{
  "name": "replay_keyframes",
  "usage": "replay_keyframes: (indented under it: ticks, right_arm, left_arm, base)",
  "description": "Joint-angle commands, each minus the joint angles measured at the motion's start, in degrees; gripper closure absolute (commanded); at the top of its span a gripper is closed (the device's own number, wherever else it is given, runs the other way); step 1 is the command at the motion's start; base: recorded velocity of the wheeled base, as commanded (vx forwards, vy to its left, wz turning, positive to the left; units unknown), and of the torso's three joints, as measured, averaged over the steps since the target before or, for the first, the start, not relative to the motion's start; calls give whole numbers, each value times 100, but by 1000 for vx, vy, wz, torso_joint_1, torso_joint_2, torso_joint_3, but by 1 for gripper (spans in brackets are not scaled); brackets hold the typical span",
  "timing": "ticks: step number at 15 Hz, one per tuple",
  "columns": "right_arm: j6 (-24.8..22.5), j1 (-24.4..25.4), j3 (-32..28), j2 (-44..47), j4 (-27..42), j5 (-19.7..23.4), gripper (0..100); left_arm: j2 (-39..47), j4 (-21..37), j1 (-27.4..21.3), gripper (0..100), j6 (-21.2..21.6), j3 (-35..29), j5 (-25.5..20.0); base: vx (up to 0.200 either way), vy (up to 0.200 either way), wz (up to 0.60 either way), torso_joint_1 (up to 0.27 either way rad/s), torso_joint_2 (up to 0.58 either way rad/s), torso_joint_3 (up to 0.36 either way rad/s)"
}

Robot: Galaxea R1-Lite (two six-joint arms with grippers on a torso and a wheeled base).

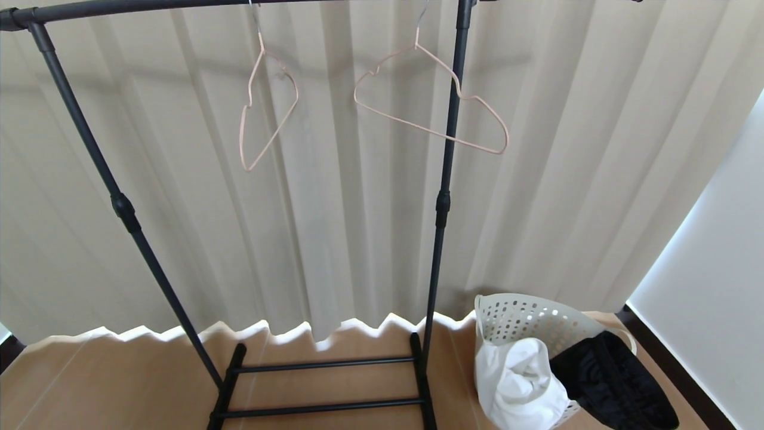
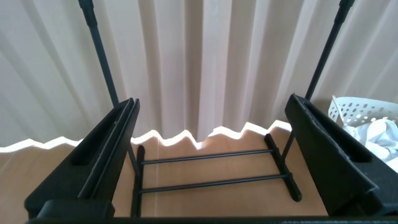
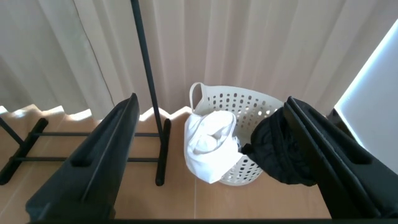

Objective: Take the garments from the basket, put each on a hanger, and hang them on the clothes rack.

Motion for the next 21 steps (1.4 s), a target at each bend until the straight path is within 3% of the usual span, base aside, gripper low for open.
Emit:
replay_keyframes:
  ticks: [1, 12, 16, 21]
  right_arm:
    - [-2, 0, -1, -2, -3, 2, 0]
    - [6, 0, -1, -2, -3, -7, 0]
    - [6, 0, -1, -2, -3, 2, 0]
    - [15, 0, -1, -2, -3, 2, 0]
  left_arm:
    - [2, -8, 2, 0, -3, 0, -2]
    - [2, -8, 2, 0, -3, 0, -11]
    - [2, -8, 2, 0, -3, 0, -2]
    - [2, -8, 2, 0, -12, 0, -2]
  base:
    - [0, 0, 0, -139, 486, 339]
    - [0, 0, 0, -77, 446, 364]
    - [0, 0, 0, -2, 97, 94]
    - [0, 0, -600, 2, 9, 12]
